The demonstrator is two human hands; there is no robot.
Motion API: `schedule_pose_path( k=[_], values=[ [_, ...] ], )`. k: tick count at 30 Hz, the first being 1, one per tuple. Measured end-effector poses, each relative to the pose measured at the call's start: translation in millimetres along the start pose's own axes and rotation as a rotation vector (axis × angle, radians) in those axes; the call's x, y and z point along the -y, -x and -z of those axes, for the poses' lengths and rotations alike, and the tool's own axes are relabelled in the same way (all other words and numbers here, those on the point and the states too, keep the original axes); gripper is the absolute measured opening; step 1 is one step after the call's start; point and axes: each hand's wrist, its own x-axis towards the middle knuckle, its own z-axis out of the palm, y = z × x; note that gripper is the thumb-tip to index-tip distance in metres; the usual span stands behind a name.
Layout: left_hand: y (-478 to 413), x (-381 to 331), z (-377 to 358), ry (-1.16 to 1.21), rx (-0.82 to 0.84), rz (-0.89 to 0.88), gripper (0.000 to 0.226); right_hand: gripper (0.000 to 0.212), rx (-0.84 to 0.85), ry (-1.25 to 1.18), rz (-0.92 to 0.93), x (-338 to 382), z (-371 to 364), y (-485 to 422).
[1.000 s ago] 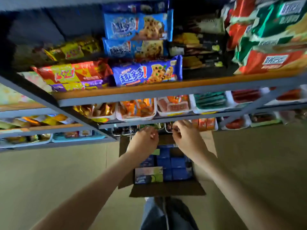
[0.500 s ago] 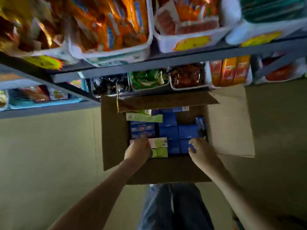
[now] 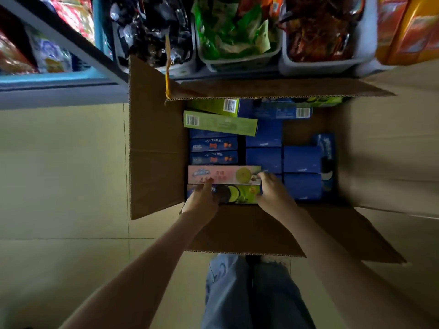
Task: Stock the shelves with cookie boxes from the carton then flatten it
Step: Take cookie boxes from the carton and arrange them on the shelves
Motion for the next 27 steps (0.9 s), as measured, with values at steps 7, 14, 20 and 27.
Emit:
schedule_pose_path(
  k=[7, 14, 20, 27],
  values=[
    [-21, 37, -31, 0.002, -0.017, 0.126, 0.072, 0.063, 0.097, 0.199, 0.15, -5, -44, -23],
    [-17, 47, -62, -0.342, -0.195, -0.014, 0.066, 0.066, 0.062, 0.539, 0.196, -3, -65, -35],
    [-11, 26, -57, -0.365, -0.255, -0.183, 0.07, 0.064, 0.053, 0.631, 0.221, 8, -58, -31],
    [28, -23, -3, -0.575, -0.211, -0.34, 0.079, 0.053, -0.012, 0.455, 0.329, 26, 20, 32]
  ],
)
